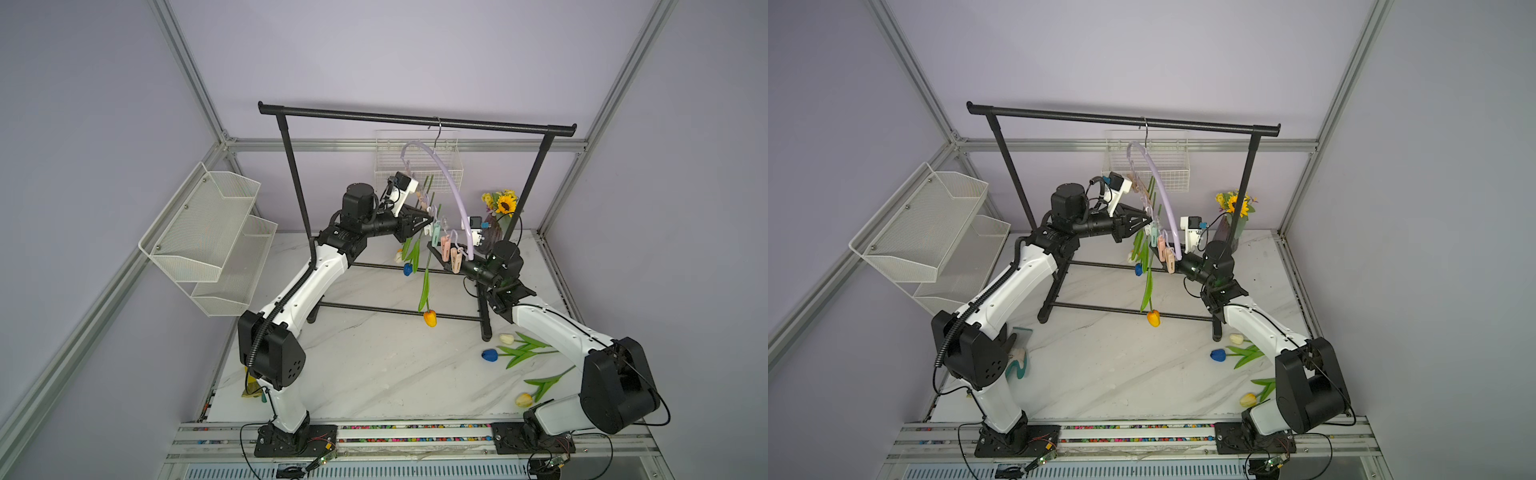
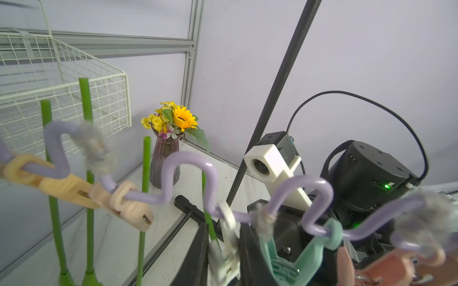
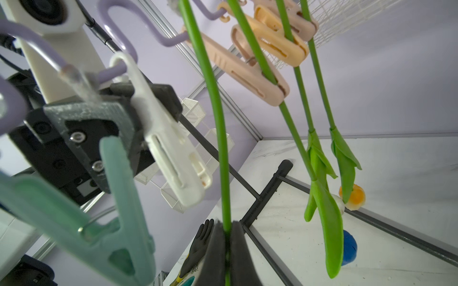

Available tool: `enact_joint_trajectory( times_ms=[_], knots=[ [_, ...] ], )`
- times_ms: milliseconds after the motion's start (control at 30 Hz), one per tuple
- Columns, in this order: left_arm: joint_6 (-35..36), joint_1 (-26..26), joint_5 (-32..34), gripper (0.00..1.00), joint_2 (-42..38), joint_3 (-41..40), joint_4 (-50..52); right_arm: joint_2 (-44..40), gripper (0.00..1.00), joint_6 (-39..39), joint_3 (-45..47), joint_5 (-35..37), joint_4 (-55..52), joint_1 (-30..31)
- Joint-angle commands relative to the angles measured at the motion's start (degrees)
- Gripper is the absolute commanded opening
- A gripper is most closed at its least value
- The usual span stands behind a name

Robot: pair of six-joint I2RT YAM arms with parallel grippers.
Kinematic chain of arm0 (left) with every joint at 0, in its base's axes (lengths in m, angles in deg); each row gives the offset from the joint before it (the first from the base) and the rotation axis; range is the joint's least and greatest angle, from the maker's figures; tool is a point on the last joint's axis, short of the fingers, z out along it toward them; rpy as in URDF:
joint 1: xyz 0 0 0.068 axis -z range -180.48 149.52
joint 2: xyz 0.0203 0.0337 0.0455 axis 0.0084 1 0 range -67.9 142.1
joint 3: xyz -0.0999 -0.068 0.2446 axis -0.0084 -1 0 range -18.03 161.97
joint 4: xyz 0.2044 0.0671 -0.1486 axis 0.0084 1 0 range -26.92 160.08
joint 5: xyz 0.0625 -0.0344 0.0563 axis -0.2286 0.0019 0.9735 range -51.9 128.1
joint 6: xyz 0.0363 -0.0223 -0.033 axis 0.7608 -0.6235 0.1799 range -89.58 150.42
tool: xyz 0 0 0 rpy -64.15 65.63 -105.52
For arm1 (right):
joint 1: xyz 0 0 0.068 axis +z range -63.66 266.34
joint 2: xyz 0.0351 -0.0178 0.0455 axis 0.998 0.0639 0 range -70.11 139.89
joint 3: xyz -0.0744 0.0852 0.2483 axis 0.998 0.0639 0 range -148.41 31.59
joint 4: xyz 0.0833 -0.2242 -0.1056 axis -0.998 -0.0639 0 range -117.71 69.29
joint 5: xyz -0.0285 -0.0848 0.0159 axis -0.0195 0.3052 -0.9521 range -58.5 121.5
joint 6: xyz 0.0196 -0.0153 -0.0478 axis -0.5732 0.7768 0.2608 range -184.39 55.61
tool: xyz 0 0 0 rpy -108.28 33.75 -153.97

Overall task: Dry the flowers on a clothes hanger
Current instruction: Clamp the flower onto the hanger.

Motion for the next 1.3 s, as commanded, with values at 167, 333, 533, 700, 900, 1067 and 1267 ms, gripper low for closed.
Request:
enact_joint_trajectory(
  times_ms=[167,333,533,700,900,1067,1267],
  knots=[
    [-0.5,0.3,-1.0,0.19,-1.5,2.3,-2.4,-1.2,0.0,-1.7,0.2,-2.9,3.8,1.0],
    [-0.6,0.3,-1.0,0.19,-1.3,2.3,-2.3,-1.2,0.0,-2.0,0.0,-3.3,3.9,1.1],
    [-0.6,0.3,-1.0,0.19,-1.5,2.3,-2.1,-1.4,0.0,-2.0,0.0,-3.1,3.6,1.2],
    [-0.4,0.3,-1.0,0.19,-1.5,2.0,-2.0,-1.4,0.0,-2.3,-0.4,-2.9,3.3,1.2],
    [-0.2,0.3,-1.2,0.24,-1.5,2.0,-1.9,-0.9,0.0,-3.5,-1.2,-2.6,3.3,1.2],
    [0.1,0.2,-1.2,0.32,-1.8,1.7,-1.9,-0.3,0.0,-5.1,-1.5,-2.0,3.6,1.2],
    [0.1,0.2,-1.1,0.45,-2.2,1.4,-2.1,-0.1,0.0,-6.1,-1.7,-1.7,4.0,1.1]
  ],
)
